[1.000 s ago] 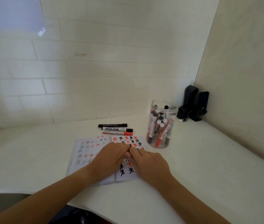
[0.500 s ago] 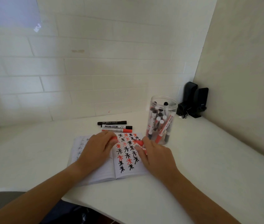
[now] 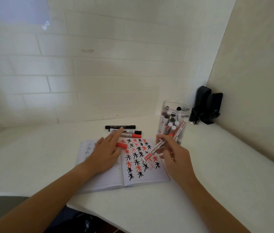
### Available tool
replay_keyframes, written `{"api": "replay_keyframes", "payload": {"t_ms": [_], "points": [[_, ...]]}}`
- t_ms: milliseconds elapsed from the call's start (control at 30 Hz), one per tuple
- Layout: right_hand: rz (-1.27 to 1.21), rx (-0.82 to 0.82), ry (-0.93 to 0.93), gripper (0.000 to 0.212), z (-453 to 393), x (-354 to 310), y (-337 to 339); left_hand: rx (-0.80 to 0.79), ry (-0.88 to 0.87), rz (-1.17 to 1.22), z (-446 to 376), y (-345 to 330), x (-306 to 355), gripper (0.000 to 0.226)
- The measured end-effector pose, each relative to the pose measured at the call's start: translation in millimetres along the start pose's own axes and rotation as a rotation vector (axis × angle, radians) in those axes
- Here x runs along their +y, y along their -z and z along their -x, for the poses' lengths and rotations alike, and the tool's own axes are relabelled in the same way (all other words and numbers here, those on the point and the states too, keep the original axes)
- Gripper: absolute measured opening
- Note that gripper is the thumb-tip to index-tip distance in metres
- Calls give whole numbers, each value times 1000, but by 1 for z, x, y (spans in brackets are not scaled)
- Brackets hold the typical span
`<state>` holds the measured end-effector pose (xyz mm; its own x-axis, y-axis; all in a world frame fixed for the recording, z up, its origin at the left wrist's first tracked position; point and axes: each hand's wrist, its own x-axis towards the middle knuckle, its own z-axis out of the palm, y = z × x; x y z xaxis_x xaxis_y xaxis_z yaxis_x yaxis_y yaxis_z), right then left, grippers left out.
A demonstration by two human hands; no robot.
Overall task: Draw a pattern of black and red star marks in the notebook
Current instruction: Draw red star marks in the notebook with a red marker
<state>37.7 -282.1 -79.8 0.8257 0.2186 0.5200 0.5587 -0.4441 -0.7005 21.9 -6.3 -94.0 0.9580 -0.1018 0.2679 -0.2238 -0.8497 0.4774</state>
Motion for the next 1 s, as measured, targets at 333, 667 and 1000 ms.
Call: {"api": "replay_keyframes", "payload": {"t_ms": [333,667,1000], "points": [[-252,-211,-138,12,4,-18,0,262,-349,18,10,2,8,14],[-438,-248,-322,40,10,-32,3,-163,-239,-131,5,-2,0,56],[-254,-325,-342,15,16,-35,3,-252,-223,-202,1,-2,-4,74]]}}
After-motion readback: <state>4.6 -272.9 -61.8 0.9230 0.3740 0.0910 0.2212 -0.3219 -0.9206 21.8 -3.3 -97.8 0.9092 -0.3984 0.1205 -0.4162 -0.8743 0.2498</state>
